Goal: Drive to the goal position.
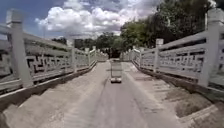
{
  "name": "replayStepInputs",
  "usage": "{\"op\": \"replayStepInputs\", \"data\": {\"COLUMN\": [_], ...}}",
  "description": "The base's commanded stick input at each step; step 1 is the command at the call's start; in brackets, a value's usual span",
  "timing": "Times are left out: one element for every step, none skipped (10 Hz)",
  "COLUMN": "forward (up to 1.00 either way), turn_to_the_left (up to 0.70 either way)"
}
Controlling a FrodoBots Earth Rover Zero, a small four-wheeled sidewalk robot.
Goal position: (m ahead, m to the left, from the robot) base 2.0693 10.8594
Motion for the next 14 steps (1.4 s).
{"op": "replayStepInputs", "data": {"forward": [0.45, 0.45, 0.45, 0.45, 0.45, 0.45, 0.45, 0.45, 0.45, 0.45, 0.45, 0.45, 0.45, 0.45], "turn_to_the_left": [0.0, 0.0, 0.0, 0.0, 0.0, 0.0, 0.0, 0.0, 0.0, 0.0, 0.0, 0.0, 0.0, 0.0]}}
